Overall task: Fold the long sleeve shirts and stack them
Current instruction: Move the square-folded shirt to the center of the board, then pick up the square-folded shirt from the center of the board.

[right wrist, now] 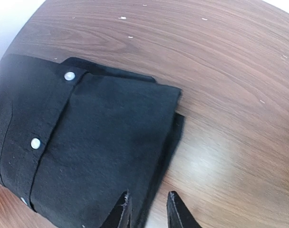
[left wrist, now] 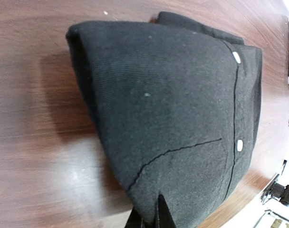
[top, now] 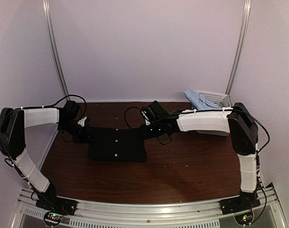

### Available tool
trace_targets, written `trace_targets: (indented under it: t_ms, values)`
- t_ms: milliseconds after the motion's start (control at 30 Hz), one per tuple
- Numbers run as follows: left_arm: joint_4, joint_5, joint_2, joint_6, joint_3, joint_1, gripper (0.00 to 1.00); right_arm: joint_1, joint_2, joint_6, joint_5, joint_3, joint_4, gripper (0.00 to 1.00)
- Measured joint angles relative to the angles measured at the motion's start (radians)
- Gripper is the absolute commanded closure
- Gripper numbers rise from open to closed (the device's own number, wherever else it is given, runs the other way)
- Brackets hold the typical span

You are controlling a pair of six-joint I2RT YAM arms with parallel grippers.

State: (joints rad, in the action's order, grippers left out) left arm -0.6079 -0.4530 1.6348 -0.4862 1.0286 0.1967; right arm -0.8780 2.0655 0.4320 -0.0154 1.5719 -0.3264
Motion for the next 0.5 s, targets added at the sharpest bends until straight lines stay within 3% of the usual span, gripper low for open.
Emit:
trace_targets:
  t_ms: [233, 500]
  values:
    - [-0.112, 0.000, -0.006, 0.083, 0.070, -0.035, 1.00, -0.057, 0.223, 0.000, 0.011, 0.250, -0.024, 0.79]
    - [-0.206, -0.012, -0.006, 0.121, 0.228, -0.044, 1.00, -0.103, 0.381, 0.032, 0.047, 0.400, -0.044, 0.80]
